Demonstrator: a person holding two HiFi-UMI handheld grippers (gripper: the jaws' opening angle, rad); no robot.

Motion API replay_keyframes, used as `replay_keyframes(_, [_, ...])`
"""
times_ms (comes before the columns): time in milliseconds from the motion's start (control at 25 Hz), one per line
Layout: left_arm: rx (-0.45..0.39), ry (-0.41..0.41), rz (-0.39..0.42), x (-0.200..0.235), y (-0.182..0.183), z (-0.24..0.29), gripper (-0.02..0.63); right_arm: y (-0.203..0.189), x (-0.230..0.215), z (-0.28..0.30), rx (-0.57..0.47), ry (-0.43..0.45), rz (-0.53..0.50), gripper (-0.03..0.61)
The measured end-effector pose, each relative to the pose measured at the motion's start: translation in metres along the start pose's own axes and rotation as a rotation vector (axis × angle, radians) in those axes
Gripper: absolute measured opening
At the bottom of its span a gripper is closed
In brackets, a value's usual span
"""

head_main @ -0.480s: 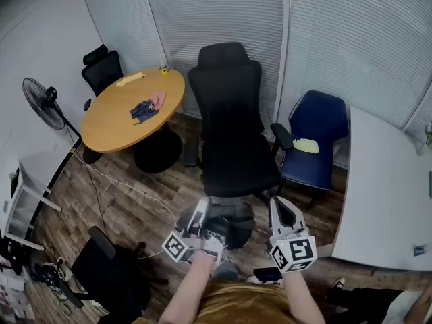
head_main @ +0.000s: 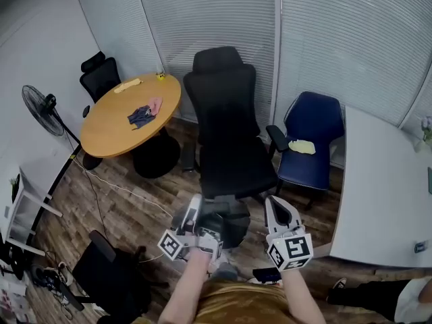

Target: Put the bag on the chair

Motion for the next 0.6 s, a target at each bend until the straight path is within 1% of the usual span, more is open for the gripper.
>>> replay_keyframes(80, [-0.009,-0.006,0.009,-0.001,-0.001,0.0,0.021,0.0,-0.003,-0.003,-0.002,0.011,0.006,0.011])
replay_keyframes(240, [-0.025,-0.018,0.016,-0.001,-0.009,0.0,0.021,-0.002,-0.011,-0.011,0.002,0.022,-0.021,0.012])
replay_keyframes(400, [-0.023,-0.01,0.003,0.007,-0.013,0.008,0.021,-0.007,-0.026,-0.01,0.021,-0.001,-0.011,0.012])
replay_keyframes(600, [-0.024,0.0,-0.007,0.023,-0.004,0.025,0.021,-0.016,-0.041,0.01,0.04,-0.013,0.001,0.012])
Point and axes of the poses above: the fingertips, and each gripper's own axes: z forward along the fingers, x to its left, y out of its top, the point moved 10 cm from there along -z, backward along the fingers, and after that the axes turned 4 degrees about -z, right-handed, at the moved point
